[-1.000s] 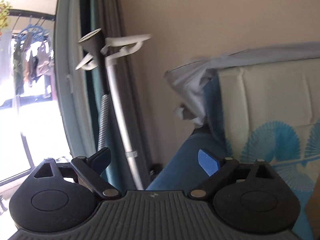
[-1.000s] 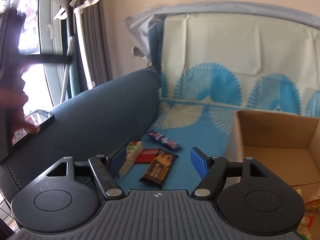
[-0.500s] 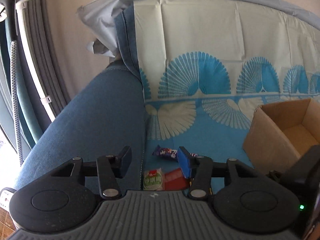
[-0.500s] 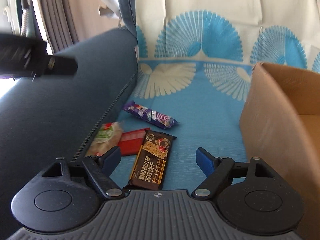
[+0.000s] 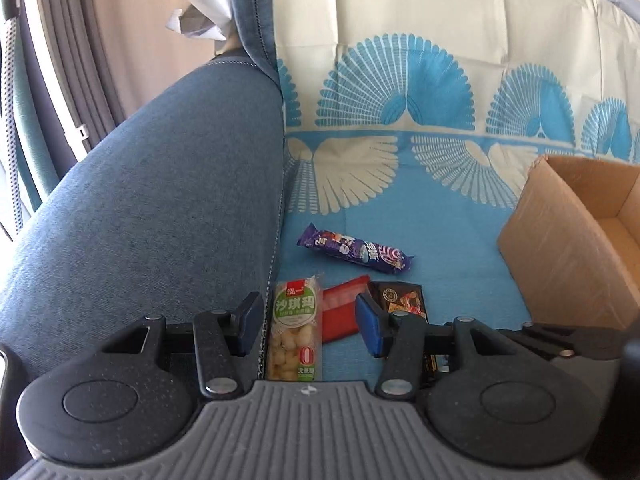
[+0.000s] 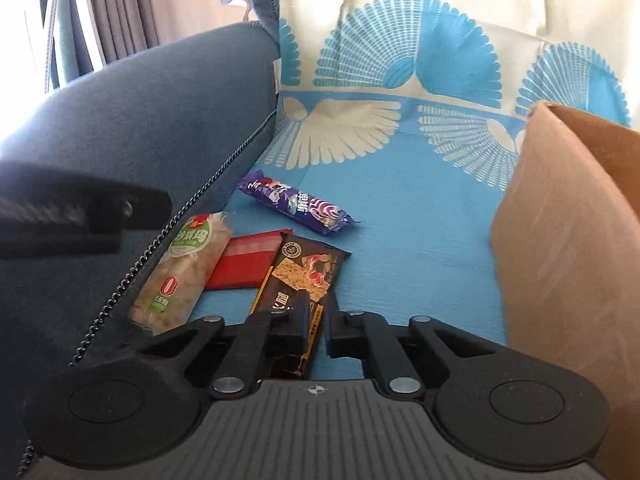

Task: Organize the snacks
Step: 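Grasp the dark brown cracker packet with the right gripper and lift it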

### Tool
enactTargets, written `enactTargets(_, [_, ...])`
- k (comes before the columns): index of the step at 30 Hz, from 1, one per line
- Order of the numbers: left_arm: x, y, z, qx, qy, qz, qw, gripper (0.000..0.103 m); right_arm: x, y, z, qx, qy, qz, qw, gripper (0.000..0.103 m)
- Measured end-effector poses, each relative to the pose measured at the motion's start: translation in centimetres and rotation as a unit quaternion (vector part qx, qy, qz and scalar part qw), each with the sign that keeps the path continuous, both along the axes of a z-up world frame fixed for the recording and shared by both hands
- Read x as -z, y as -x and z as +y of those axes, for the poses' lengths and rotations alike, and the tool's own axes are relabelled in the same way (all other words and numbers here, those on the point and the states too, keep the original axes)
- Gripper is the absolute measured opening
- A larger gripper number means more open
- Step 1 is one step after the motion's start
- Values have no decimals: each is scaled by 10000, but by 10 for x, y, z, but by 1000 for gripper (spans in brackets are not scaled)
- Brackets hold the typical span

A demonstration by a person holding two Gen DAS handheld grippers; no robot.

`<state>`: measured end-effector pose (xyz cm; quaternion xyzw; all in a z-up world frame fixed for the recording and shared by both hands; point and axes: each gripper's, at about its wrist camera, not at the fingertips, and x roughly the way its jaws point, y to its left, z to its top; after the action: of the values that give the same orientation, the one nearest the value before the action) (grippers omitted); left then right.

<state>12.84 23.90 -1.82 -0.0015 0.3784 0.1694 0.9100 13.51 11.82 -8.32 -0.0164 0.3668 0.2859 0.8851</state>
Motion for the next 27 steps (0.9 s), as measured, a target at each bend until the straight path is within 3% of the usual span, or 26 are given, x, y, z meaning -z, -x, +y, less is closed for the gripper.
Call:
enactTargets(5, [0,2,-1,-57,55,-47,10000,56,-5,3,-11,-114,-70,39,9999,7])
enactTargets(6, [0,3,-1,-60,62,-58,9999,56,-6,3,-12,-128,-132,34,9998,22])
enactTargets(7, [0,4,-1,-50,46,-64,10000,56,-6,3,-12,-124,-167,21,9998,49])
enactTargets(9, [1,5,-2,-3,-15,-55,10000,56,-8,5,-11,-71,-273,-61,9996,78])
enactTargets(10, [2,5,-2,17,-42,-43,10000,56,-8,6,-9,-61,-315,-101,9994,81])
enactTargets(20, [2,2,-3,12,-92,-80,9999,56,14,-9,18,-250,-137,251,9993,79])
enactTargets(22, [3,2,-2,5,-86,-84,9999,56,19,-10,21,-322,-57,333,9989,58])
enactTargets(24, [3,1,-1,12,-88,-81,9999,56,21,-9,21,-343,-8,301,9990,44])
enactTargets(27, [3,1,-2,16,-109,-67,9999,56,19,-6,17,-373,6,243,9990,40])
